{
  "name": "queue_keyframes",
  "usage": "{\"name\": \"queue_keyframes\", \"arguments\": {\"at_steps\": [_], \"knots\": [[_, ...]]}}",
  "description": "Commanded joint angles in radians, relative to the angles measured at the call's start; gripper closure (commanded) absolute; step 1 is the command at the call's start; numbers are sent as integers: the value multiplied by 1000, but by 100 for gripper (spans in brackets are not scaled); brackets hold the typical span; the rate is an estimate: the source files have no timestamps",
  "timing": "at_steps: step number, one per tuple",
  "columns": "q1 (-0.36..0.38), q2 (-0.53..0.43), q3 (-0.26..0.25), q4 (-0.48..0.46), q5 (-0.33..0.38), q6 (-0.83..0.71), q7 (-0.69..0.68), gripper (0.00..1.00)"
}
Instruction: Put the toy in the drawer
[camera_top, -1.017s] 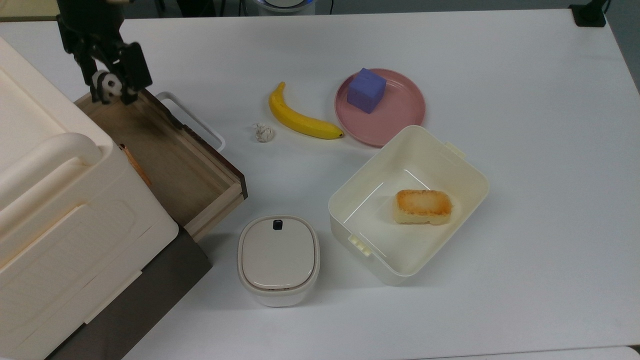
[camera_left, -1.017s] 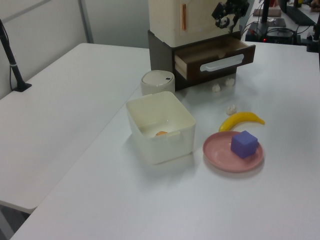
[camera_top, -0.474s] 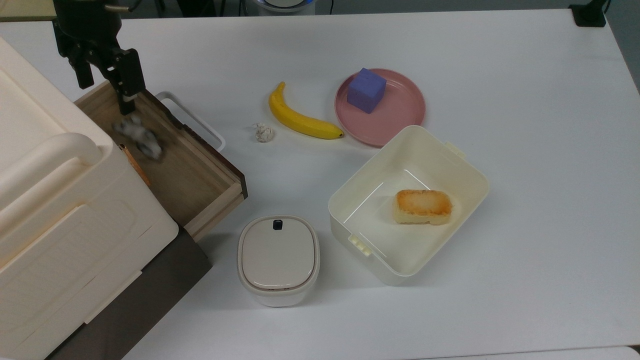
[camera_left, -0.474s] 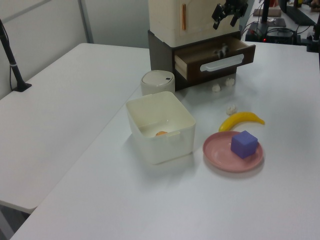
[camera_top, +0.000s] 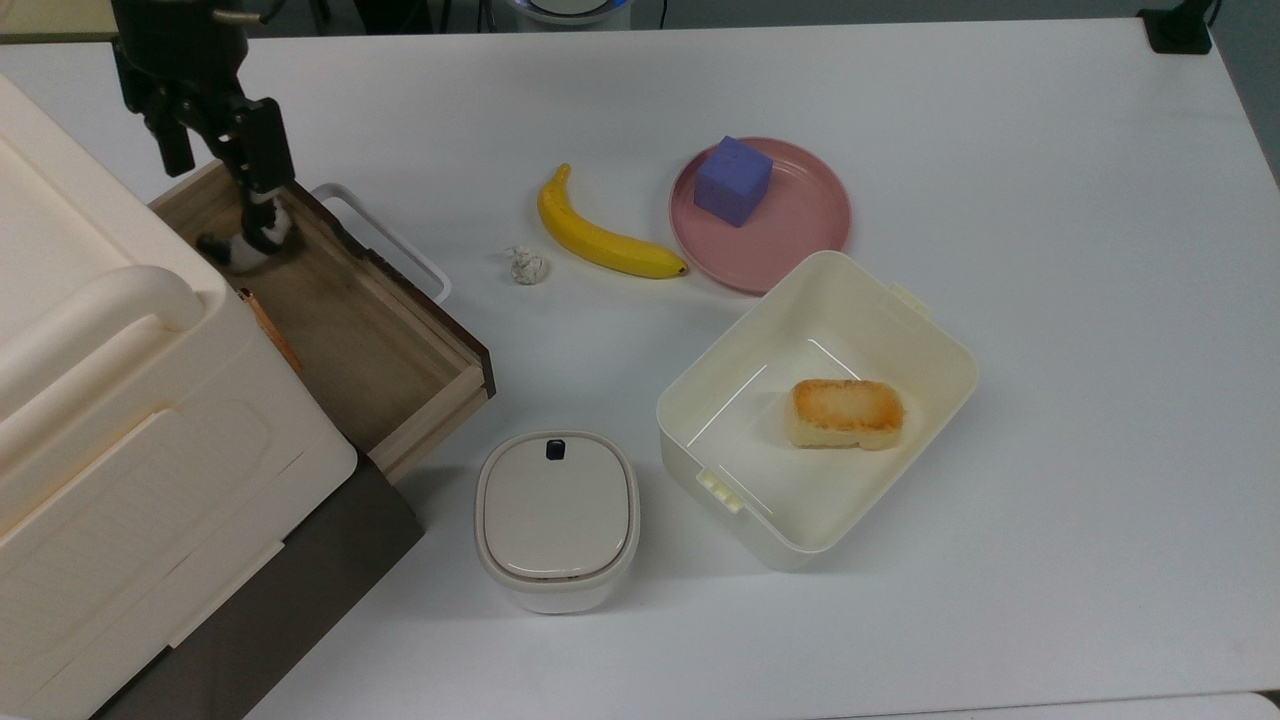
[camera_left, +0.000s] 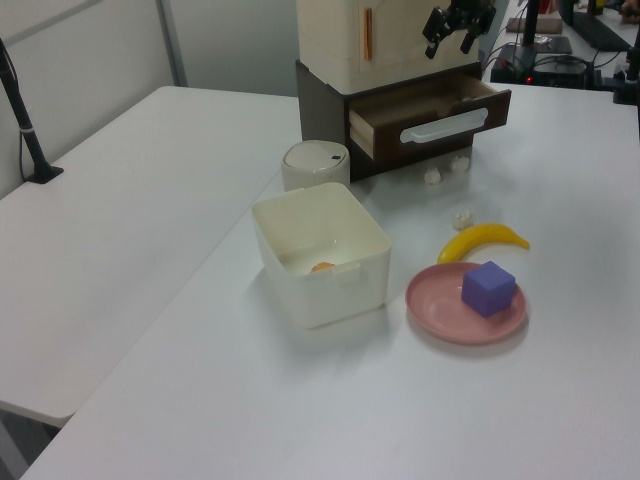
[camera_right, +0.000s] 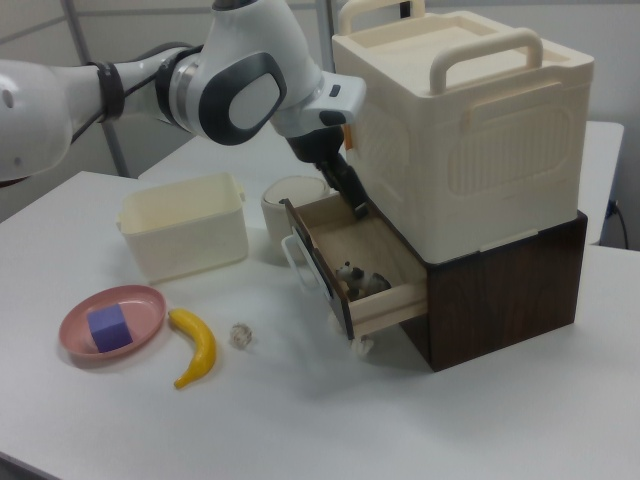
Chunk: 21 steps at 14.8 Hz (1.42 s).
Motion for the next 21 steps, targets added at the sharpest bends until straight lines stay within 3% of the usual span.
{"name": "queue_keyframes", "arguments": {"at_steps": [1, 5, 10, 13, 16, 21], "knots": [[49, -56, 3, 6, -20, -174, 24, 0], [135, -136, 5, 34, -20, -449, 18, 0], [224, -204, 9, 34, -20, -561, -23, 0], [245, -219, 8, 32, -23, -569, -100, 0], [245, -214, 6, 26, -14, -495, -272, 0], [247, -208, 11, 14, -11, -489, -314, 0]]}}
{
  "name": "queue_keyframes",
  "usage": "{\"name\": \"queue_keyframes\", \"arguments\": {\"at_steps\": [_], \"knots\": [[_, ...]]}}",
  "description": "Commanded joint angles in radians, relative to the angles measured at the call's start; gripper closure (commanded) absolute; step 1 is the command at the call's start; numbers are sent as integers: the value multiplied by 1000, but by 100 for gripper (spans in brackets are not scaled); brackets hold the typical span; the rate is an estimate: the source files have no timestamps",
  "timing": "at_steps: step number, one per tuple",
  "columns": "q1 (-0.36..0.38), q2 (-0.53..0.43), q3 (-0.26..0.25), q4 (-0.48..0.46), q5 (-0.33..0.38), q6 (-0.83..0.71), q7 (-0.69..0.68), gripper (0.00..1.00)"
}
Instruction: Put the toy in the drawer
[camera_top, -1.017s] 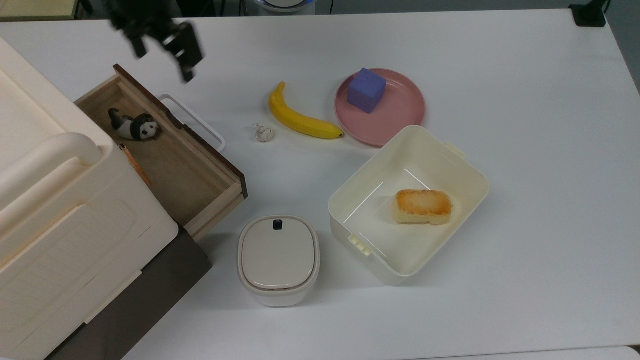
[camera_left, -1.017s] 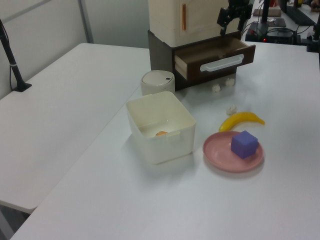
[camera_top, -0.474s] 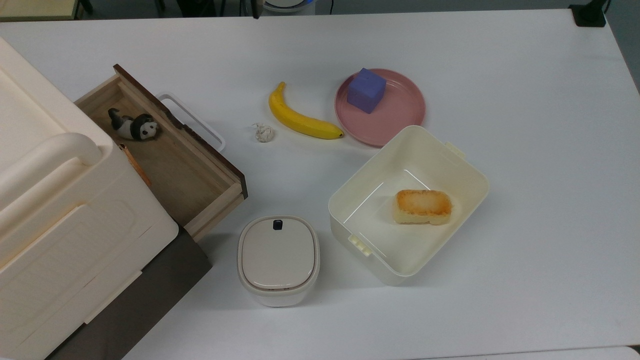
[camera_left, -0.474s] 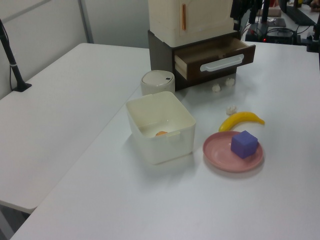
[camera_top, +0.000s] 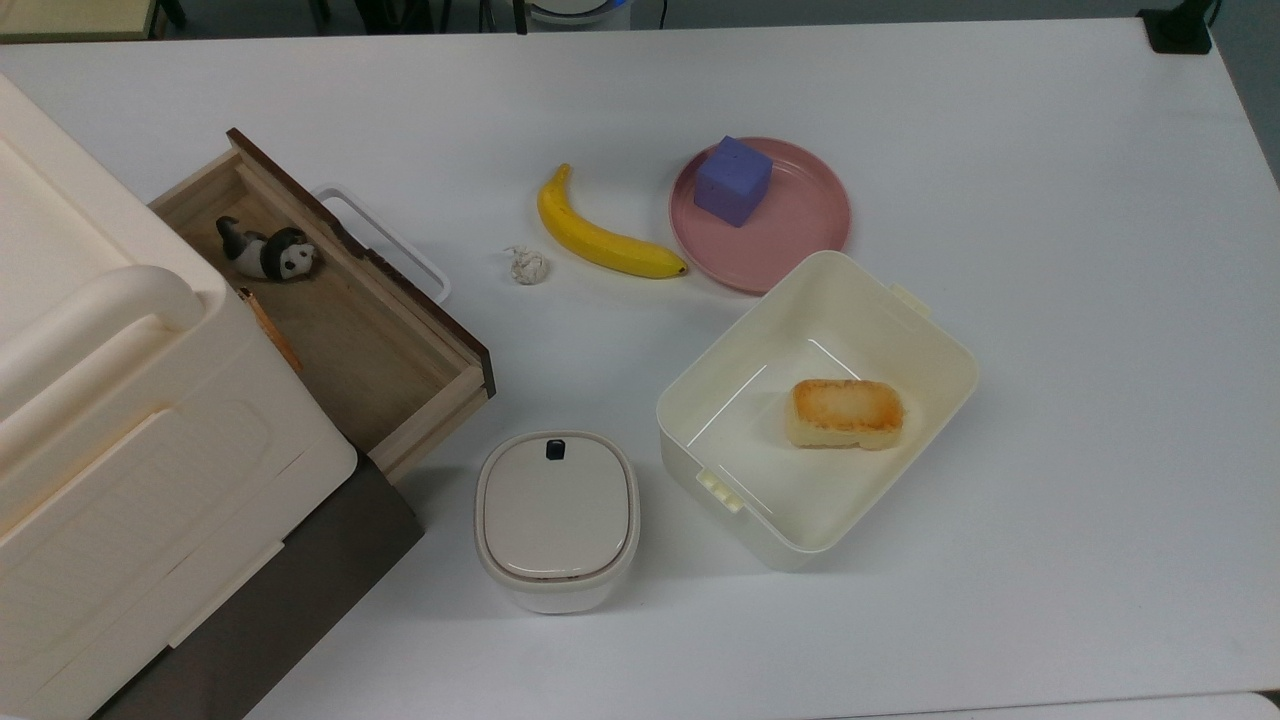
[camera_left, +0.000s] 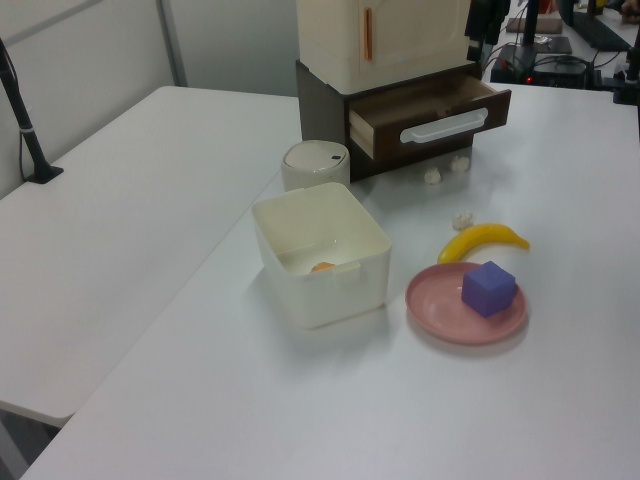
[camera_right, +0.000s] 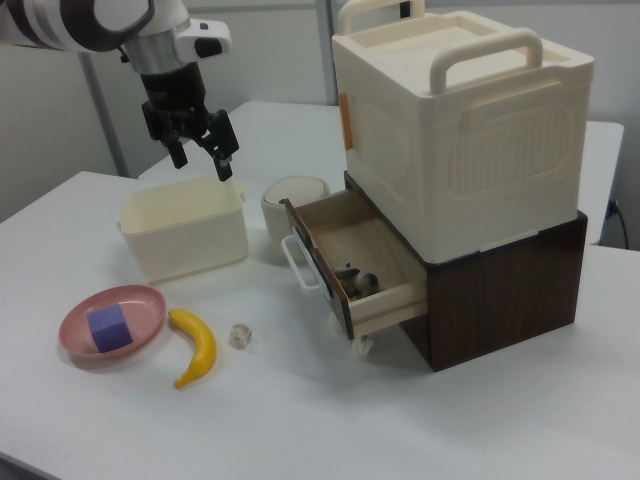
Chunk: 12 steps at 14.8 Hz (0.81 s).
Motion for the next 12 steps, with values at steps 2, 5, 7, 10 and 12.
{"name": "queue_keyframes", "arguments": {"at_steps": [2, 5, 7, 10, 12], "knots": [[12, -12, -5, -27, -3, 17, -11, 0], [23, -6, -5, -26, 1, 26, 167, 0], [20, -7, -5, -26, 1, 25, 120, 0], [23, -9, -7, -26, 3, 16, 128, 0], [22, -6, -7, -24, 4, 26, 224, 0]]}}
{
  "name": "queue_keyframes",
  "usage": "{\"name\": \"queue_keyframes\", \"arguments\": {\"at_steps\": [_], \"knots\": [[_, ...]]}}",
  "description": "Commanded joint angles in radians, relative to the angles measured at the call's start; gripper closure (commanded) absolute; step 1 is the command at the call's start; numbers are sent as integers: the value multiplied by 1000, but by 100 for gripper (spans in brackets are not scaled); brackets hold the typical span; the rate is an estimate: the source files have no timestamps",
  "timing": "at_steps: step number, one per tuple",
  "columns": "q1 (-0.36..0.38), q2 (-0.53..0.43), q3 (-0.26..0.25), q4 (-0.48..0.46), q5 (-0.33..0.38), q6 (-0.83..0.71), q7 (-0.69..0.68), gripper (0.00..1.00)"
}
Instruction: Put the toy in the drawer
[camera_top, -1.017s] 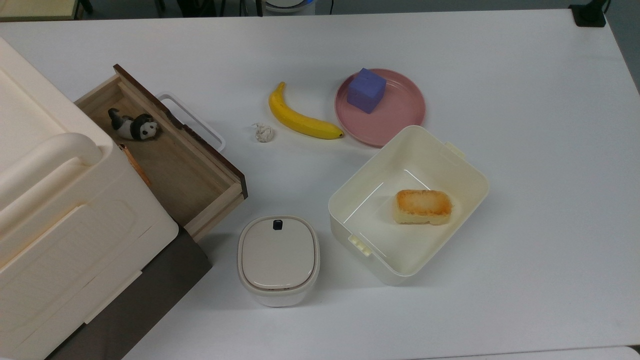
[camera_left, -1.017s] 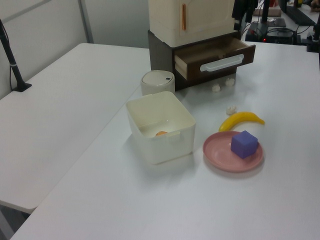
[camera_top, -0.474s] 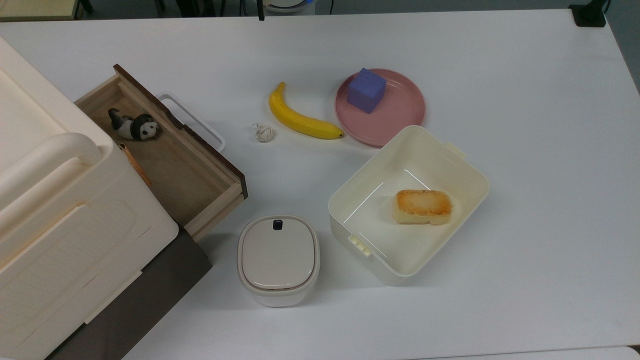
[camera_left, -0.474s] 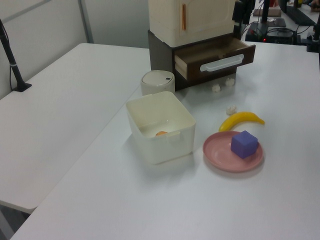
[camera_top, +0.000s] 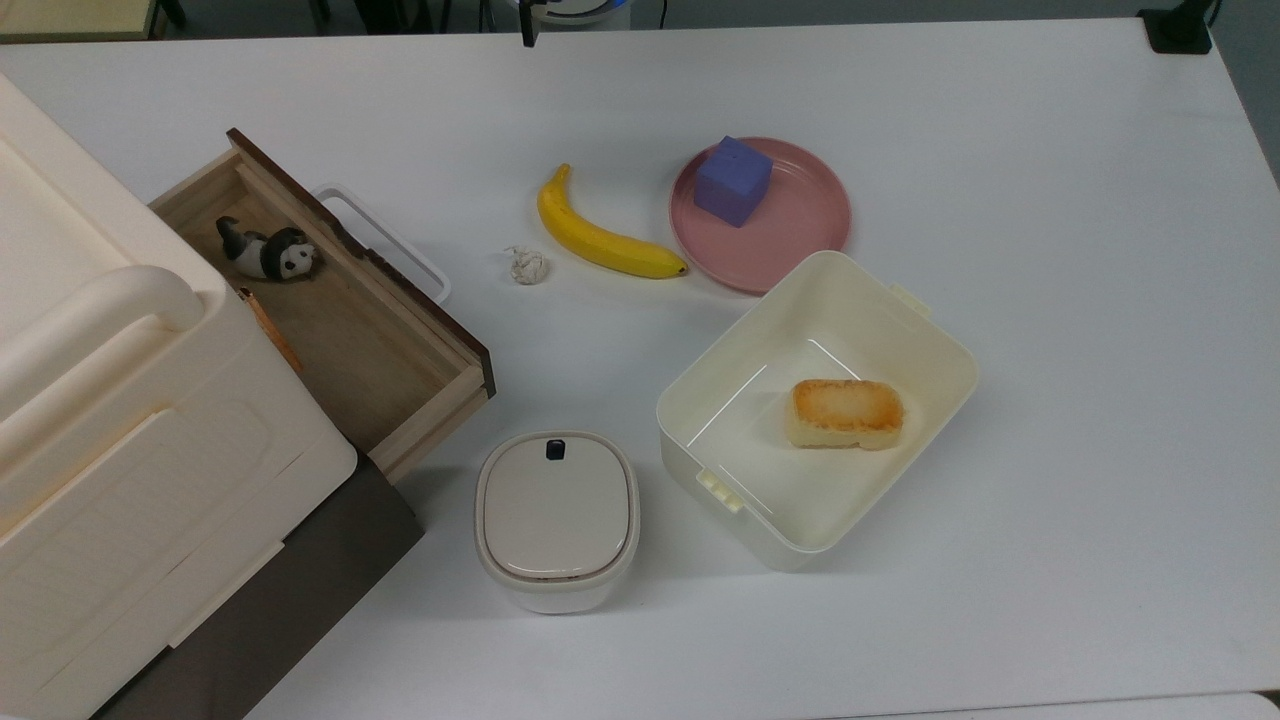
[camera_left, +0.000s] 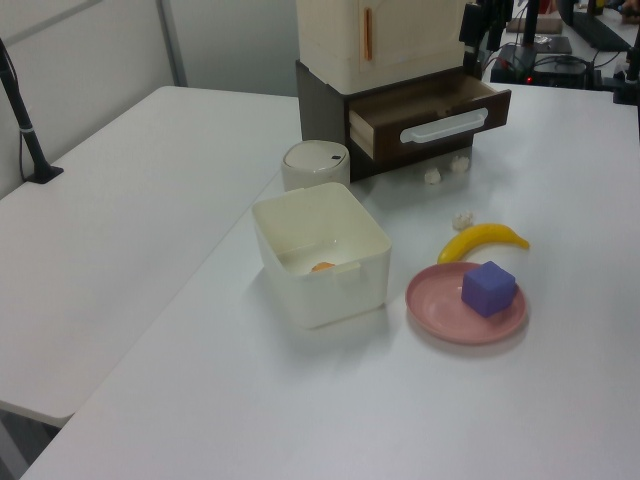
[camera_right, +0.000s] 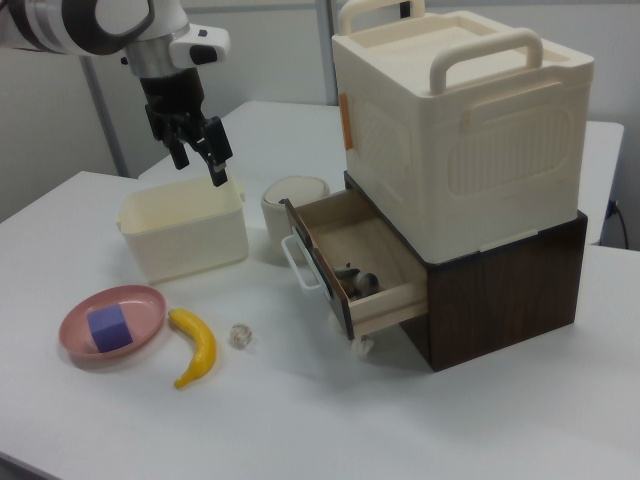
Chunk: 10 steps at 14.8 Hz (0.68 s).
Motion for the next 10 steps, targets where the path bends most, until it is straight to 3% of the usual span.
{"name": "queue_keyframes", "arguments": {"at_steps": [1, 10], "knots": [[11, -11, -7, -18, 4, 25, 73, 0], [5, -11, -7, -17, 18, 25, 42, 0]]}}
